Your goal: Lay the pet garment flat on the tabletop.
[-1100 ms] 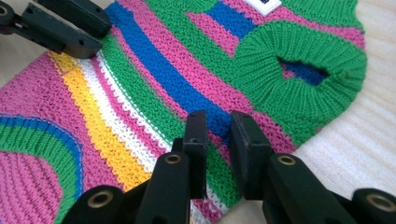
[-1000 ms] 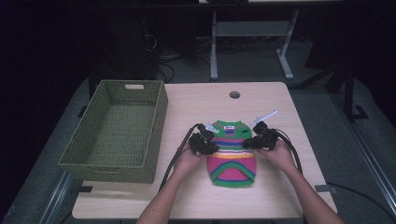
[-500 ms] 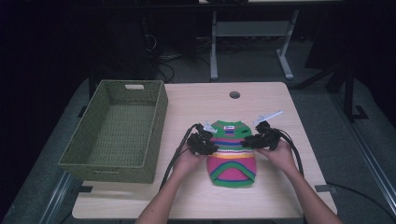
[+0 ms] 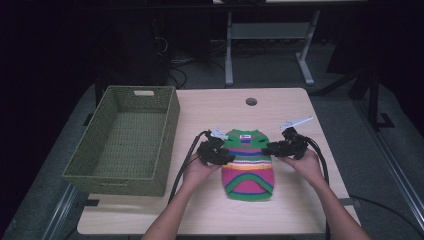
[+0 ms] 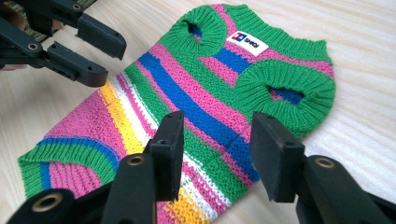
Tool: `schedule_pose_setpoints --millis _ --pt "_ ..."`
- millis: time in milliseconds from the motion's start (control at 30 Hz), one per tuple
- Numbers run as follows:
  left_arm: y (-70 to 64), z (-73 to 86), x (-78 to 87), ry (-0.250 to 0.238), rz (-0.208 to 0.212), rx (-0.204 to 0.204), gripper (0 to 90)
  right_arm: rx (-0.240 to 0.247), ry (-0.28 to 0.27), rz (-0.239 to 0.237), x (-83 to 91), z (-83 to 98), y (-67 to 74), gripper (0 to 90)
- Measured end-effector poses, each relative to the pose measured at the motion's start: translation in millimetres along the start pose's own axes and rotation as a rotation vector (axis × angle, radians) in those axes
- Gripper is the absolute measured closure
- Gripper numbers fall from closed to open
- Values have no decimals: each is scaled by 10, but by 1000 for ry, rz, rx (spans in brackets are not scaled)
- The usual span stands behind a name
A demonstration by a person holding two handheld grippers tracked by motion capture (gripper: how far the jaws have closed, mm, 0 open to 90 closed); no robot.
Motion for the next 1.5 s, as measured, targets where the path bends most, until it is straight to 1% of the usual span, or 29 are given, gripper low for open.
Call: schedule_pose_setpoints --millis 33,100,167,200,267,400,433,500,667,700,733,900,1033,1167,1300,1333,1367,1500 --pt "0 0 0 0 0 0 551 0 0 0 0 0 0 538" --pt "2 -3 27 -10 9 12 544 17 2 4 38 8 12 513" --pt "3 -3 37 -13 13 15 523 17 0 3 50 11 17 507" --pt "0 -8 58 -29 19 24 521 9 -1 -7 78 19 23 493" --pt "-8 -10 82 -45 25 35 516 8 -3 -13 100 23 17 484" --pt "-15 5 123 -49 27 34 503 5 -14 -30 131 25 11 468" --pt "-10 15 145 -46 25 32 492 7 -16 -43 150 27 21 466" --pt "-9 15 167 -61 25 45 476 11 -13 -44 169 30 38 467" --pt "-7 47 228 -58 28 37 461 24 -21 -46 225 25 62 462" --pt "-15 52 230 -65 29 38 457 22 -18 -47 236 29 66 461" --pt "-19 63 239 -63 31 30 456 24 -20 -44 245 33 68 459" --pt "-40 93 247 -60 40 32 439 38 -31 -46 265 69 75 451" --pt "-75 99 316 -86 47 31 436 36 -34 -55 296 130 85 436" --pt "-83 111 362 -87 47 24 434 37 -24 -51 332 174 75 426" --pt "-111 130 405 -87 45 16 429 37 -39 -50 374 182 80 423" --pt "-119 135 416 -85 43 13 429 41 -45 -42 389 187 80 423" --pt "-140 147 430 -86 45 10 425 48 -55 -38 418 205 89 420" --pt "-174 172 462 -87 51 6 414 47 -62 -42 454 261 94 398"
Point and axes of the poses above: each handheld gripper's, and its own axes: x roughly backward along the jaws, z roughly out of its underside, y roughly to its left, the point moved 6 cm from there along -x, roughly forward along the jaws, and after that the axes turned 6 degrees about -x, right-handed, at the moved point
